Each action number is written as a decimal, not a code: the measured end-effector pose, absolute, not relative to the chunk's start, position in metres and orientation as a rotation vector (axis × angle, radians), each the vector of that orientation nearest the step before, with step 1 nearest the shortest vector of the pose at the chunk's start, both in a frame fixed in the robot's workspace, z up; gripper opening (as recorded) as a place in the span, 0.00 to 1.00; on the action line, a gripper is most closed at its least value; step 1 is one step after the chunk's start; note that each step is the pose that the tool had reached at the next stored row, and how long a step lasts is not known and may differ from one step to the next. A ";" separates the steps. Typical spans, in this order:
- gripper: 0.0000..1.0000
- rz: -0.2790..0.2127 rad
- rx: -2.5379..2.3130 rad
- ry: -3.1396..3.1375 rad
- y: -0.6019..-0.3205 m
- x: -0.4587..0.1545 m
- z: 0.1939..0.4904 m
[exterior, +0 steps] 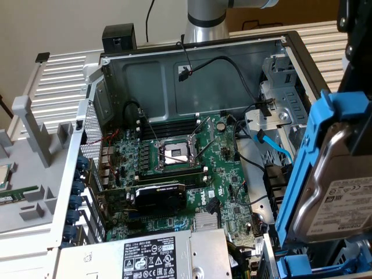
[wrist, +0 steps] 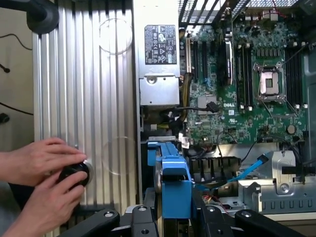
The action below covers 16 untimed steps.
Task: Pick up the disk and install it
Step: 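Insert the disk into the insertion slot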
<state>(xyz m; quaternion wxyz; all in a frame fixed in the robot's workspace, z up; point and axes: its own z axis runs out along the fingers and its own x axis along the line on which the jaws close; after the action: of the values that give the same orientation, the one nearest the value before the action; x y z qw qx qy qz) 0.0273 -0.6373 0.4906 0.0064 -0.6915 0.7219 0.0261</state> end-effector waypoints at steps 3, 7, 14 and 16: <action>0.37 0.084 -2.164 2.260 -0.634 0.027 0.489; 0.37 0.090 -2.167 2.263 -0.634 0.032 0.487; 0.37 0.101 -2.171 2.268 -0.632 0.035 0.484; 0.37 0.103 -2.172 2.269 -0.630 0.035 0.483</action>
<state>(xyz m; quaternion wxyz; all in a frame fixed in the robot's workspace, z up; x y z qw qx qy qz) 0.0347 -0.6302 0.4834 -0.0006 -0.6912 0.7219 0.0329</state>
